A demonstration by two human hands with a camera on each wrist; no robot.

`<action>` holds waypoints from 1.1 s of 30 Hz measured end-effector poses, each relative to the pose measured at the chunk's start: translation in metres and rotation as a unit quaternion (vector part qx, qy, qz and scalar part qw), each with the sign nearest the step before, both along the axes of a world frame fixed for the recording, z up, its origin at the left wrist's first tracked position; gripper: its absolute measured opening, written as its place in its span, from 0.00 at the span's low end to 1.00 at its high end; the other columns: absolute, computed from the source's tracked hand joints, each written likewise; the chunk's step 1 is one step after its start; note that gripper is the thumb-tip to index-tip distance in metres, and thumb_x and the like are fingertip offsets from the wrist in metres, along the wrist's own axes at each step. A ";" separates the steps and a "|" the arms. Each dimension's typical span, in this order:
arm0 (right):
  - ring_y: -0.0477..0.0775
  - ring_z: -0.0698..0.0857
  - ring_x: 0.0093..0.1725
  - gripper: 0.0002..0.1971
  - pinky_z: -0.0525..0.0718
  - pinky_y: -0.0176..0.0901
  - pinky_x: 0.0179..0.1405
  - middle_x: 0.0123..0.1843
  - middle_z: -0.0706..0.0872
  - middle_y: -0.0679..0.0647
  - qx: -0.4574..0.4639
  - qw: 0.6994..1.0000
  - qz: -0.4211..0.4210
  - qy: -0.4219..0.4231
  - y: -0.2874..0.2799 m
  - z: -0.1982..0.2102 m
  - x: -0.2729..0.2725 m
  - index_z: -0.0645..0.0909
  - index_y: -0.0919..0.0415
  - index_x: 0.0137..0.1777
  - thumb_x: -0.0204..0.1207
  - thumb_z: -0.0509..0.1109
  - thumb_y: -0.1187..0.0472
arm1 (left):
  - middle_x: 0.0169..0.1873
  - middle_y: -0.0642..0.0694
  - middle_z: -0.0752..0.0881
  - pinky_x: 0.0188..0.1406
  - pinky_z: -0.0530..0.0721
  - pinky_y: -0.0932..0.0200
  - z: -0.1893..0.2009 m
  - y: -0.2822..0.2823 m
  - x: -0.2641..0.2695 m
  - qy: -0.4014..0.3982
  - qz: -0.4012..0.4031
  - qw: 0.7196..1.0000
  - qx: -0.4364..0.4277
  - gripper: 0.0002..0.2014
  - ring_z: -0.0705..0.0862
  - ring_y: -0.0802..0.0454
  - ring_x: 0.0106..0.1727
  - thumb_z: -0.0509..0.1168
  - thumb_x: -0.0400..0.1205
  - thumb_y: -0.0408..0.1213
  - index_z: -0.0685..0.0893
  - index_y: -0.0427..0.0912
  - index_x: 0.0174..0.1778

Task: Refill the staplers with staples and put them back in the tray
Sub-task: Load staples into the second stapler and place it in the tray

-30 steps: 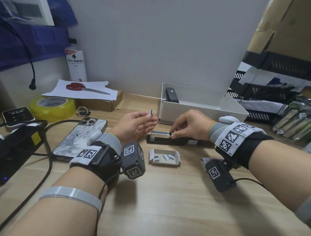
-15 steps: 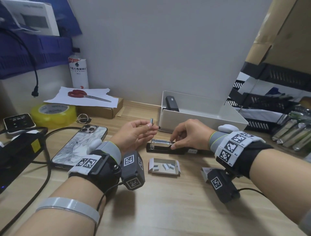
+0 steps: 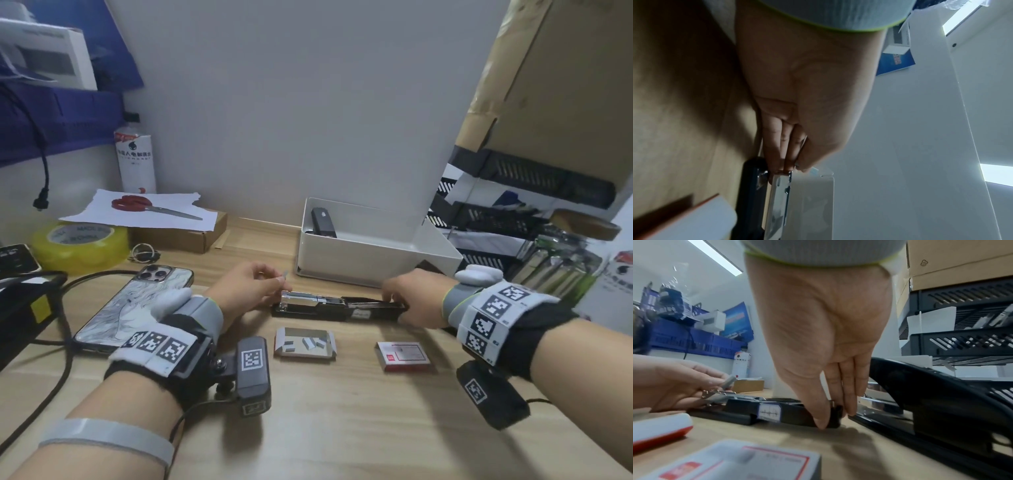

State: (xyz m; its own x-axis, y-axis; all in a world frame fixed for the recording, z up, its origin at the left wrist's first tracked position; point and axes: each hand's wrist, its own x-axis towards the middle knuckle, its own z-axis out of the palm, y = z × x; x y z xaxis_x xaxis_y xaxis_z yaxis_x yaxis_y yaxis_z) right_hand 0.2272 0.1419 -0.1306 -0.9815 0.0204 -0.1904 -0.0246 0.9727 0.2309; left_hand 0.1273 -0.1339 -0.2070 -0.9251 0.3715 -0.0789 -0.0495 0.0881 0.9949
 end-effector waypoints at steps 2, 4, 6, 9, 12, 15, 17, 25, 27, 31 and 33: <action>0.58 0.85 0.57 0.19 0.85 0.49 0.56 0.59 0.86 0.50 -0.008 1.000 -0.005 -0.002 0.003 -0.002 0.003 0.78 0.44 0.64 0.73 0.72 0.55 | 0.52 0.36 0.93 0.64 0.88 0.44 0.000 0.001 0.001 0.005 0.001 1.000 -0.013 0.07 0.92 0.41 0.57 0.71 0.81 0.32 0.85 0.37 0.54; 0.57 0.85 0.58 0.18 0.84 0.50 0.58 0.59 0.86 0.49 -0.017 1.000 -0.002 -0.014 0.004 0.003 0.004 0.78 0.43 0.64 0.74 0.71 0.55 | 0.54 0.35 0.92 0.65 0.87 0.45 -0.001 0.002 0.002 0.015 0.005 1.000 -0.026 0.05 0.92 0.41 0.58 0.71 0.81 0.32 0.85 0.38 0.52; 0.57 0.84 0.59 0.17 0.83 0.49 0.58 0.56 0.87 0.48 -0.014 0.999 0.008 -0.029 0.002 0.012 0.004 0.80 0.42 0.63 0.75 0.69 0.55 | 0.55 0.31 0.91 0.67 0.86 0.43 -0.004 0.001 0.001 0.021 0.011 0.999 -0.025 0.02 0.91 0.38 0.59 0.70 0.83 0.31 0.85 0.38 0.49; 0.57 0.85 0.53 0.15 0.83 0.46 0.53 0.50 0.87 0.48 -0.009 0.999 0.022 -0.029 -0.003 0.031 -0.001 0.82 0.43 0.60 0.75 0.68 0.57 | 0.50 0.36 0.92 0.67 0.86 0.41 -0.008 0.000 -0.003 0.040 0.020 0.998 -0.047 0.02 0.92 0.40 0.56 0.71 0.82 0.34 0.87 0.41 0.48; 0.55 0.85 0.50 0.16 0.84 0.46 0.52 0.50 0.86 0.49 -0.009 0.999 0.022 -0.028 -0.010 0.049 -0.006 0.84 0.44 0.61 0.74 0.69 0.59 | 0.46 0.41 0.93 0.67 0.85 0.40 -0.009 -0.002 -0.005 0.058 0.020 0.995 -0.078 0.04 0.92 0.41 0.55 0.72 0.82 0.40 0.89 0.45 0.49; 0.53 0.85 0.50 0.16 0.84 0.47 0.52 0.49 0.87 0.49 0.011 0.999 0.031 -0.027 -0.016 0.057 -0.011 0.86 0.44 0.60 0.74 0.70 0.59 | 0.46 0.41 0.93 0.67 0.84 0.38 -0.009 -0.003 -0.005 0.063 0.018 0.994 -0.086 0.05 0.92 0.41 0.55 0.72 0.80 0.44 0.89 0.48 0.48; 0.52 0.85 0.50 0.16 0.84 0.46 0.52 0.50 0.88 0.50 0.015 0.999 0.029 -0.033 -0.016 0.057 -0.012 0.86 0.45 0.61 0.74 0.71 0.58 | 0.45 0.41 0.93 0.67 0.85 0.38 -0.008 -0.003 -0.004 0.070 0.019 0.994 -0.087 0.05 0.92 0.43 0.53 0.71 0.81 0.43 0.89 0.46 0.48; 0.57 0.86 0.49 0.13 0.85 0.50 0.51 0.49 0.88 0.53 0.014 0.999 0.016 -0.042 -0.010 0.040 -0.010 0.87 0.49 0.55 0.70 0.71 0.59 | 0.43 0.46 0.94 0.65 0.86 0.40 -0.006 0.001 0.000 0.098 0.013 0.990 -0.105 0.03 0.91 0.49 0.48 0.70 0.83 0.42 0.88 0.47 0.48; 0.57 0.86 0.49 0.12 0.85 0.50 0.50 0.49 0.87 0.53 0.018 0.999 0.019 -0.044 -0.009 0.040 -0.009 0.87 0.49 0.53 0.70 0.71 0.59 | 0.44 0.47 0.95 0.65 0.86 0.41 -0.005 0.002 0.002 0.105 0.012 0.989 -0.101 0.02 0.91 0.51 0.46 0.70 0.84 0.40 0.88 0.47 0.48; 0.59 0.83 0.53 0.11 0.82 0.49 0.50 0.54 0.82 0.54 0.056 0.996 0.038 -0.055 -0.015 0.042 -0.007 0.86 0.53 0.55 0.74 0.68 0.61 | 0.46 0.46 0.96 0.64 0.87 0.41 -0.003 0.005 0.005 0.104 -0.001 0.990 -0.099 0.04 0.93 0.47 0.52 0.70 0.84 0.38 0.87 0.44 0.52; 0.58 0.82 0.53 0.11 0.81 0.48 0.51 0.54 0.78 0.53 0.069 0.995 0.045 -0.055 -0.019 0.045 -0.007 0.86 0.54 0.55 0.75 0.67 0.62 | 0.46 0.45 0.96 0.64 0.87 0.42 -0.002 0.005 0.005 0.102 -0.002 0.991 -0.092 0.04 0.93 0.46 0.53 0.70 0.84 0.37 0.87 0.43 0.52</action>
State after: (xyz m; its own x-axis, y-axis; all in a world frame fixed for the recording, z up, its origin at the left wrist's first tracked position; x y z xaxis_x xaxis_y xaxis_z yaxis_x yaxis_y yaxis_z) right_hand 0.2203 0.1230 -0.0853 -0.9537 -0.0336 -0.2987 -0.1431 0.9247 0.3528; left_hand 0.1328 -0.1285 -0.2093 -0.9270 0.3726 0.0420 0.1511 0.2686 0.9513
